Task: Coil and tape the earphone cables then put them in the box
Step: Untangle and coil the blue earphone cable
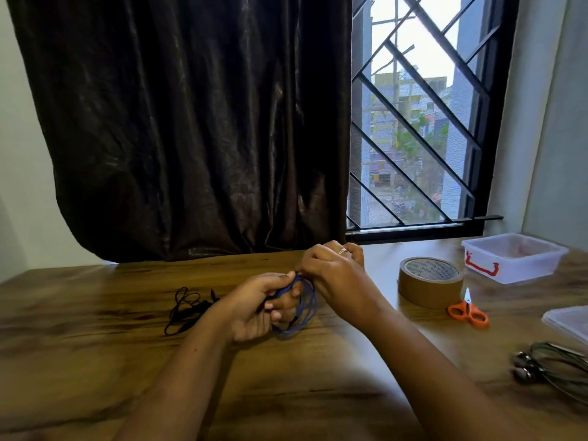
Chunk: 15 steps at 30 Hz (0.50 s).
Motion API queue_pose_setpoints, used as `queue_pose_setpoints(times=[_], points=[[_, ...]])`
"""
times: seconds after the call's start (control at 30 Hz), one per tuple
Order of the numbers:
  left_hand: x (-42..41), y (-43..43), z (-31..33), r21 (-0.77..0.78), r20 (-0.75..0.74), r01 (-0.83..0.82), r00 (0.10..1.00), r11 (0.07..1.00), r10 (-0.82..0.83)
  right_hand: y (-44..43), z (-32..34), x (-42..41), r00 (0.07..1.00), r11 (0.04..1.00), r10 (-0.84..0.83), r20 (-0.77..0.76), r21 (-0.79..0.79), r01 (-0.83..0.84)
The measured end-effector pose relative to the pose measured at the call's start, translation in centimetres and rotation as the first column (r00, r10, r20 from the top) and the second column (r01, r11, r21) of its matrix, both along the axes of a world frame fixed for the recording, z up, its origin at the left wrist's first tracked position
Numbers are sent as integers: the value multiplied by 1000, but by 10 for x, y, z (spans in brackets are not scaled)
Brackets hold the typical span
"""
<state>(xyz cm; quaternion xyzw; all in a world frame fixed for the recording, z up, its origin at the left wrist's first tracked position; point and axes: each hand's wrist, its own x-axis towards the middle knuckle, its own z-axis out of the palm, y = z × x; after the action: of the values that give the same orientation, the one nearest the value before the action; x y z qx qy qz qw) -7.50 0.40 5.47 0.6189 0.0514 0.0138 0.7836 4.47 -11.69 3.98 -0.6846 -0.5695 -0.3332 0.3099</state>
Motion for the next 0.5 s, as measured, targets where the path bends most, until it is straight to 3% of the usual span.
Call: queue_pose_setpoints(times=[0.07, 0.17, 0.27, 0.37, 0.5], points=[[0, 0, 0, -47, 14, 38, 999, 998, -38, 1, 0, 2, 998, 999, 24, -52, 42, -21], [2, -1, 1, -90, 51, 81, 996, 993, -77, 3, 2, 5, 963, 994, 103, -250, 50, -94], [3, 1, -1, -122, 74, 84, 994, 989, -75, 6, 1, 7, 846, 968, 228, -482, 17, -251], [3, 1, -1, -149, 95, 53, 995, 987, -39, 6, 2, 4, 618, 921, 309, -723, 66, -383], [3, 3, 1, -211, 143, 22, 990, 977, 8, 6, 9, -6, 157, 794, 465, -871, 332, -509]])
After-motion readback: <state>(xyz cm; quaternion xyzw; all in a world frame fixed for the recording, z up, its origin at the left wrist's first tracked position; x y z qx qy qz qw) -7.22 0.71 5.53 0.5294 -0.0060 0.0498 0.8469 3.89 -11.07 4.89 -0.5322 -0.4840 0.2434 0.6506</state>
